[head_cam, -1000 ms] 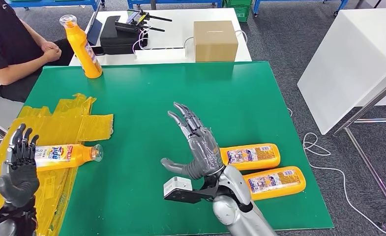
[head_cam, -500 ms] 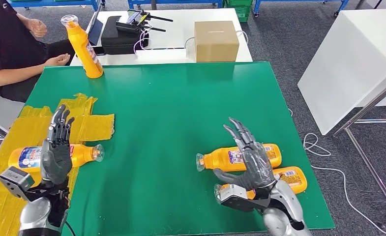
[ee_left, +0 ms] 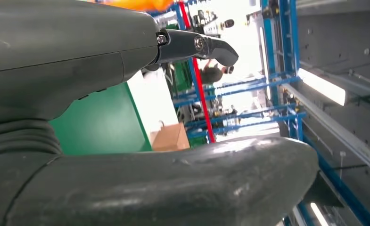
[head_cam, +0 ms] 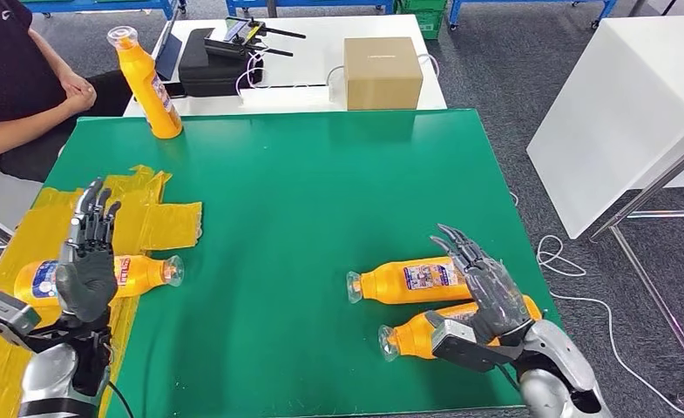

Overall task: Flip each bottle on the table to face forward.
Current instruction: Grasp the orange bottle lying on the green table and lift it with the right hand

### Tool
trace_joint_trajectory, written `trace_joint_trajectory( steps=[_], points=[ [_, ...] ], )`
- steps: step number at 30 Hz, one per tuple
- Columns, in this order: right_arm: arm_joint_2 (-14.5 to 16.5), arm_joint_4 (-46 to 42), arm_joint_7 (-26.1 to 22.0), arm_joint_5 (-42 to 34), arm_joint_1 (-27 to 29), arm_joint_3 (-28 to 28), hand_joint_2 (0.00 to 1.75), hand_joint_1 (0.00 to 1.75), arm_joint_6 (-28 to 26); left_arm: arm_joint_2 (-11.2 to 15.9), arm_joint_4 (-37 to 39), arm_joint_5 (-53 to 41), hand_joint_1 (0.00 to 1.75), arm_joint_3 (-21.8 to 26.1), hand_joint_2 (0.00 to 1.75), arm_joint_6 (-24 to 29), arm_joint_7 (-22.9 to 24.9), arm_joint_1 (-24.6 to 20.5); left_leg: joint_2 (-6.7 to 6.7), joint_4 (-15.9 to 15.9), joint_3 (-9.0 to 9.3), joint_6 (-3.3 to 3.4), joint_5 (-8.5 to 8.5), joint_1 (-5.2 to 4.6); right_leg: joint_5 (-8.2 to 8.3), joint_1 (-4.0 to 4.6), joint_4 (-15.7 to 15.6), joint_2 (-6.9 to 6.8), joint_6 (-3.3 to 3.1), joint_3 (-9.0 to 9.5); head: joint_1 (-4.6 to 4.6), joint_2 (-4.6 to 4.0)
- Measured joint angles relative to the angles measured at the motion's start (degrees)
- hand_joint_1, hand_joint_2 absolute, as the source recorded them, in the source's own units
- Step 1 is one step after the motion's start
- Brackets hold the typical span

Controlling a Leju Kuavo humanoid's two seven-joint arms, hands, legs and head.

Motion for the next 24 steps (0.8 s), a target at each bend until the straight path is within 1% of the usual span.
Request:
trace_joint_trajectory(
  steps=[3,6,9,14,17,21,24],
  points=[
    [-3.8,0.5,0.8,-1.1,-1.9,0.0,1.75,0.00,3.8,0.7,0.4,0.6,0.00,1.8,0.00,-0.9,0.0,-0.6,0.00,0.0,0.03,0.01,0.01,-0.01,0.00,-0.05,0.0,0.00,0.00,0.00,-0.01,0.00],
    [-6.2,0.9,1.0,-1.7,-3.4,0.1,1.75,0.00,5.0,1.0,0.9,0.8,0.00,2.9,0.00,-1.2,0.0,-1.1,-0.01,0.0,0.05,0.02,0.01,-0.01,0.00,-0.04,0.0,-0.01,0.00,0.00,-0.01,0.00],
    [-7.3,1.0,1.1,-1.8,-3.9,0.1,1.75,0.00,5.2,1.1,1.2,0.8,0.00,3.4,0.00,-1.4,0.0,-1.3,-0.03,0.0,0.04,0.02,0.01,-0.01,0.00,-0.04,0.0,-0.01,0.00,0.00,-0.01,0.00],
    [-8.2,1.0,1.5,-1.9,-4.1,0.2,1.75,0.00,5.3,1.1,1.4,0.8,0.00,3.9,0.00,-1.5,0.0,-1.4,-0.02,0.0,0.02,0.02,0.01,-0.01,0.00,-0.01,0.0,-0.01,0.00,-0.01,-0.01,0.00],
    [-9.5,1.0,2.3,-3.7,-4.7,0.5,1.75,0.00,7.1,1.1,1.5,0.8,0.00,4.2,0.00,-1.6,0.0,-1.6,-0.02,0.0,-0.02,0.02,0.01,-0.01,0.00,-0.03,0.0,-0.01,0.00,-0.01,-0.03,0.00],
    [-13.9,0.7,3.4,-8.1,-6.2,0.9,1.75,0.00,10.2,1.3,2.2,1.0,0.00,5.0,0.00,-2.0,0.0,-2.3,-0.03,0.0,0.02,0.05,0.03,-0.02,0.01,-0.06,0.0,-0.02,0.01,0.01,0.00,0.00],
    [-17.8,-1.5,3.7,-11.0,-5.1,0.3,1.75,0.00,11.4,1.4,2.8,1.2,0.00,5.9,0.00,-2.3,-0.1,-2.5,-0.07,0.0,0.07,0.06,0.03,-0.04,0.01,-0.06,0.0,-0.04,0.02,0.00,-0.02,0.00]
  ],
)
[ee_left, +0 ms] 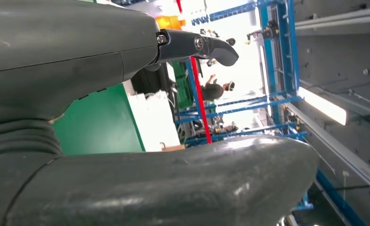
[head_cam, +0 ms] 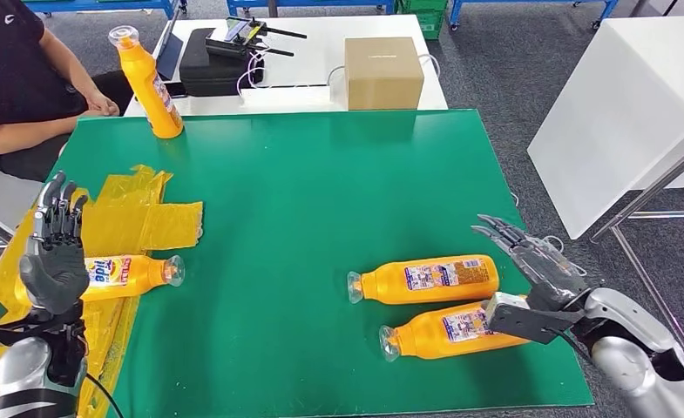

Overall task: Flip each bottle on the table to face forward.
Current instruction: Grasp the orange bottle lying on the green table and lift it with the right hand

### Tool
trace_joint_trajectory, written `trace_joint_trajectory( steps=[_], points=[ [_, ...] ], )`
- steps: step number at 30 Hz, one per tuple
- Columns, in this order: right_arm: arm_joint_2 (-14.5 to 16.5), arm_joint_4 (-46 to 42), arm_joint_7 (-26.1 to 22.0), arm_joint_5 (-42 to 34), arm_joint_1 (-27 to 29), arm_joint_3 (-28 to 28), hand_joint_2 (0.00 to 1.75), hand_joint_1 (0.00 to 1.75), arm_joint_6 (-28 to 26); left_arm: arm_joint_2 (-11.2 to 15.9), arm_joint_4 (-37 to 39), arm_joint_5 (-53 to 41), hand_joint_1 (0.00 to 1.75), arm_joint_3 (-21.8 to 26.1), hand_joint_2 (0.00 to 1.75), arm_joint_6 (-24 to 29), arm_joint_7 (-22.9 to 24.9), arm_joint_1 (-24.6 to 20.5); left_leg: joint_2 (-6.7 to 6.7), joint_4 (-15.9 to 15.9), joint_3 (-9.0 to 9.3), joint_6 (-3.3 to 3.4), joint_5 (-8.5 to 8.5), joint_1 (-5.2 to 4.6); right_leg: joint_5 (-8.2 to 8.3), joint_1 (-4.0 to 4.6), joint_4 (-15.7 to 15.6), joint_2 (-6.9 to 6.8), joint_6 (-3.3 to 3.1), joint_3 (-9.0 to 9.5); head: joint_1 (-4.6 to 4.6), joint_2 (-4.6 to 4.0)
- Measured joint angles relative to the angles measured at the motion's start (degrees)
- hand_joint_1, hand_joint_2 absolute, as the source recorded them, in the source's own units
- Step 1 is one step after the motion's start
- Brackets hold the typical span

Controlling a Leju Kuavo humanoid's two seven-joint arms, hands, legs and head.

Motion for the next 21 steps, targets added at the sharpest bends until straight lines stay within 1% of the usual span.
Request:
trace_joint_trajectory(
  steps=[2,6,8,10,12,16,18,21],
  points=[
    [-3.2,-2.9,0.0,-3.0,2.7,-1.3,1.75,0.00,1.1,0.1,0.4,0.2,0.00,0.6,0.00,-0.2,-0.1,0.0,-0.11,0.0,-0.04,0.02,-0.02,-0.01,-0.02,0.00,0.0,-0.08,0.01,-0.02,-0.01,0.00],
    [-10.3,-11.2,0.1,-7.3,11.8,-6.9,1.75,0.00,2.8,0.5,1.0,0.4,0.00,1.9,0.00,-0.3,-0.5,0.0,-0.20,0.0,-0.15,0.08,-0.10,-0.01,-0.13,0.01,0.0,-0.17,0.13,-0.05,0.01,0.00],
    [-12.7,-14.9,0.3,-7.4,15.8,-9.7,1.75,0.00,3.5,0.7,1.1,0.5,0.00,2.5,0.00,-0.3,-0.5,-0.1,-0.12,0.0,-0.15,0.11,-0.16,0.00,-0.15,0.01,0.0,-0.12,0.16,-0.04,-0.01,0.00],
    [-14.5,-17.6,0.9,-7.4,18.6,-11.5,1.75,0.00,4.1,0.7,1.2,0.5,0.00,2.9,0.00,-0.4,-0.6,-0.2,-0.03,0.0,-0.13,0.12,-0.18,0.00,-0.15,0.01,0.0,-0.05,0.16,-0.04,0.00,0.00],
    [-15.8,-19.2,1.4,-7.7,19.9,-12.5,1.75,0.00,4.5,0.7,1.3,0.5,0.00,3.1,0.00,-0.5,-0.6,-0.3,0.00,0.0,-0.10,0.13,-0.17,0.00,-0.14,0.00,0.0,-0.01,0.15,-0.02,0.01,0.00],
    [-18.3,-20.8,2.5,-9.6,20.6,-13.9,1.75,0.00,5.8,0.7,1.4,0.5,0.00,3.4,0.00,-0.8,-0.4,-0.6,0.02,0.0,-0.03,0.14,-0.15,0.00,-0.13,-0.01,0.0,-0.01,0.16,0.05,-0.01,0.00],
    [-19.8,-21.3,3.4,-10.3,20.2,-14.2,1.75,0.00,7.1,0.8,1.4,0.5,0.00,3.4,0.00,-0.9,-0.2,-0.8,0.03,0.0,-0.02,0.14,-0.15,0.00,-0.13,-0.01,0.0,0.00,0.16,0.06,-0.01,0.00],
    [-21.3,-21.4,4.8,-9.8,18.0,-13.9,1.75,0.00,8.9,0.9,1.4,0.5,0.00,3.4,0.00,-1.0,0.0,-1.0,0.08,0.0,0.03,0.14,-0.15,0.00,-0.13,-0.01,0.0,0.02,0.16,0.06,-0.01,0.00]
  ],
)
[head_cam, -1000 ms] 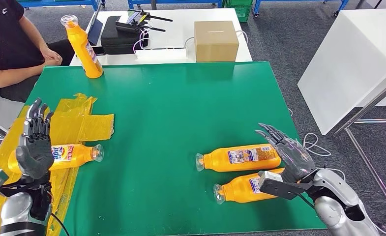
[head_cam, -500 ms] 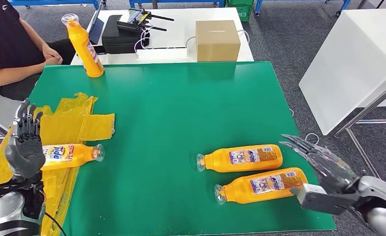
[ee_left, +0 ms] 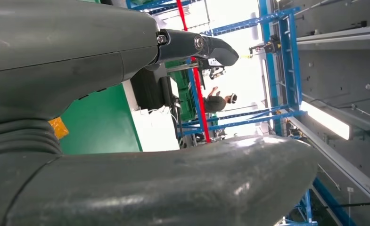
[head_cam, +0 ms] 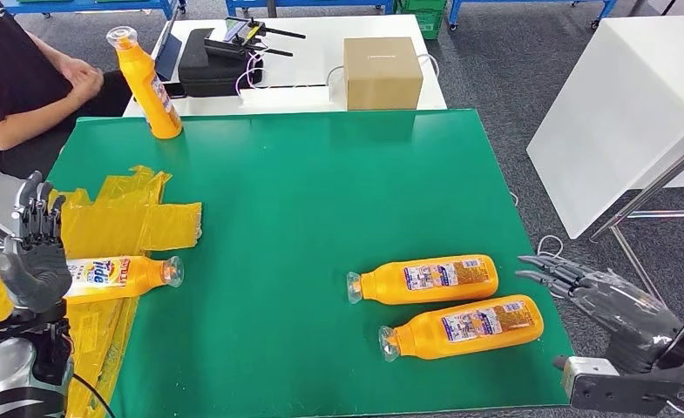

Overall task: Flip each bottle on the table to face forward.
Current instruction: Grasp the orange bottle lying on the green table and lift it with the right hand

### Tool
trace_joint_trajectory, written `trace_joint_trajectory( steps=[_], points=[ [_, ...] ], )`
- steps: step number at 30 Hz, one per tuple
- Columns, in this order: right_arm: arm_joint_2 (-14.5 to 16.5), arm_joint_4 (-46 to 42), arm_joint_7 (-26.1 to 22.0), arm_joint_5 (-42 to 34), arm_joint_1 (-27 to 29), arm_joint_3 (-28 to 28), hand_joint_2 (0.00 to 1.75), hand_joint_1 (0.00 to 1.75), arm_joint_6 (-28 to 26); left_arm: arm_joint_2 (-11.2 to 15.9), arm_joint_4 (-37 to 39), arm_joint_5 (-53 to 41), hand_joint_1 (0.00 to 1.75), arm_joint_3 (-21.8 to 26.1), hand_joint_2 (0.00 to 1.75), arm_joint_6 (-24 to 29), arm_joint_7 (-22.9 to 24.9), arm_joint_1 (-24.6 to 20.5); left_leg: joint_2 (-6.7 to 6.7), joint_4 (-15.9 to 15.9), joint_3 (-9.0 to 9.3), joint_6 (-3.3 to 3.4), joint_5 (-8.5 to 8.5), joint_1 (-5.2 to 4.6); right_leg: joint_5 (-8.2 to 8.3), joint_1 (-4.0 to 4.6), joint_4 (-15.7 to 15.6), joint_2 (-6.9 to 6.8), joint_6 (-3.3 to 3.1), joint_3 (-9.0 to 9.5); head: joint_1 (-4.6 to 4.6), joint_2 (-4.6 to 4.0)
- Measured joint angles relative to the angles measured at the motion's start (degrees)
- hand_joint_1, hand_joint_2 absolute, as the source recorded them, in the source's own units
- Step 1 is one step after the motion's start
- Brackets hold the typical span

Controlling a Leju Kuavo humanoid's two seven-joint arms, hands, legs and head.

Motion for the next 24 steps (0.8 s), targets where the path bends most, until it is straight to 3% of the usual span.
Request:
trace_joint_trajectory(
  steps=[9,24],
  points=[
    [-0.1,3.9,1.6,6.7,-9.1,8.7,1.75,0.00,1.0,0.0,0.0,0.3,0.00,0.0,0.00,-0.3,0.5,0.0,-0.01,0.0,0.01,0.00,0.00,0.00,0.00,0.01,0.0,-0.01,0.00,0.00,0.01,0.00],
    [-0.3,7.2,3.2,7.4,-13.3,15.2,1.75,0.00,1.4,0.0,0.0,0.3,0.00,0.0,0.00,-0.6,0.7,-0.1,0.01,0.0,-0.03,0.00,0.00,0.01,0.00,0.00,0.0,0.00,0.00,0.00,0.00,0.00]
  ],
)
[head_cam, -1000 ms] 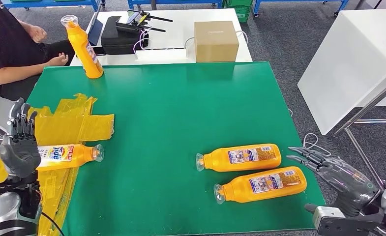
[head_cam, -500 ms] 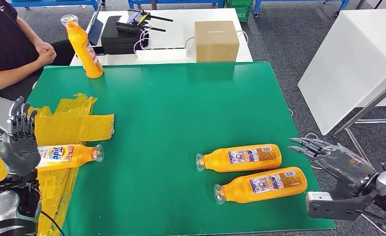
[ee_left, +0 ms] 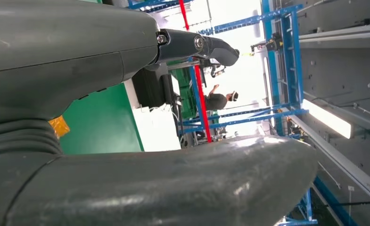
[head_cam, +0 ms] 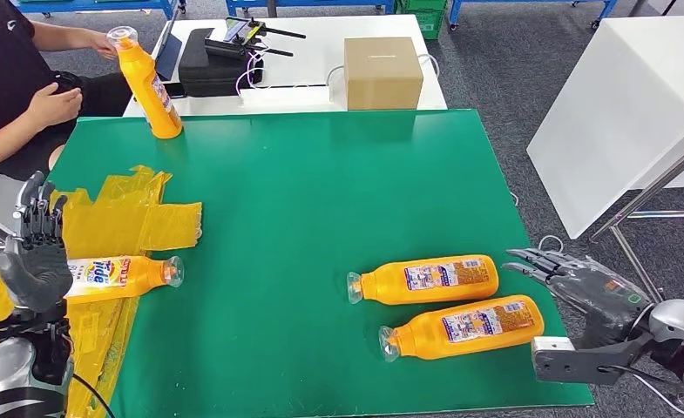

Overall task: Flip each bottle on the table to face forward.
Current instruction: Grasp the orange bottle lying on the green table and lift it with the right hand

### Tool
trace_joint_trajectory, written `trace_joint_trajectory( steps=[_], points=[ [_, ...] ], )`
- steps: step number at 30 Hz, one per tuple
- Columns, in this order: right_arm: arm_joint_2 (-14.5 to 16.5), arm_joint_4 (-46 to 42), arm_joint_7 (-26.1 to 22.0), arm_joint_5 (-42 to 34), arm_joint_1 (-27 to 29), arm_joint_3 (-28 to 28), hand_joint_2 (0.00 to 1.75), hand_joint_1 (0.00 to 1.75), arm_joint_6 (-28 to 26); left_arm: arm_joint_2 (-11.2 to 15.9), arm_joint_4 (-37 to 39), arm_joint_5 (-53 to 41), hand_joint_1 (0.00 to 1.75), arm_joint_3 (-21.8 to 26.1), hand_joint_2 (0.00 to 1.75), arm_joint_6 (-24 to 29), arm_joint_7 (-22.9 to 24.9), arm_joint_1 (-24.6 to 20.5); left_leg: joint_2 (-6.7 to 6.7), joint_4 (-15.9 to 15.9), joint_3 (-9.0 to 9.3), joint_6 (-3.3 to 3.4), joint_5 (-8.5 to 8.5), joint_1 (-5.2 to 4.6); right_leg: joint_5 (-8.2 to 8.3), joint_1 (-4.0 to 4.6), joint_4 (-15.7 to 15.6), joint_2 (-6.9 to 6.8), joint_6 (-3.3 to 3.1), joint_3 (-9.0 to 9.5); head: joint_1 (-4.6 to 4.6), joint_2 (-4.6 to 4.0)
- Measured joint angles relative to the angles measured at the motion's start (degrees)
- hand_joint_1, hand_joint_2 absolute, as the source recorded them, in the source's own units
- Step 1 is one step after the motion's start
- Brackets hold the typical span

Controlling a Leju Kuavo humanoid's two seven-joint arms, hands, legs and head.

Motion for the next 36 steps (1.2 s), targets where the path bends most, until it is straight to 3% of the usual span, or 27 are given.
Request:
trace_joint_trajectory(
  steps=[5,17,36],
  points=[
    [1.2,3.8,0.2,2.1,-2.8,4.9,1.75,0.00,-0.3,0.0,0.3,0.0,0.00,0.0,0.00,0.0,0.6,-0.8,-0.03,0.0,0.05,0.01,0.01,0.00,0.00,0.00,0.0,-0.01,0.00,0.00,0.00,0.00],
    [2.3,7.6,1.1,3.3,-5.3,10.5,1.75,0.00,-0.7,0.0,1.0,0.1,0.00,-0.1,0.00,0.1,1.3,-1.8,-0.02,0.0,0.03,0.00,0.01,0.00,0.00,0.00,0.0,-0.01,0.00,-0.01,0.00,0.00],
    [2.5,12.2,3.5,5.8,-5.8,16.1,1.75,0.00,-1.7,-0.1,2.6,0.6,0.00,-1.1,0.00,0.4,2.4,-3.4,-0.02,0.0,0.03,0.01,0.01,0.00,0.00,0.01,0.0,-0.01,0.00,-0.01,-0.01,0.00]
  ],
)
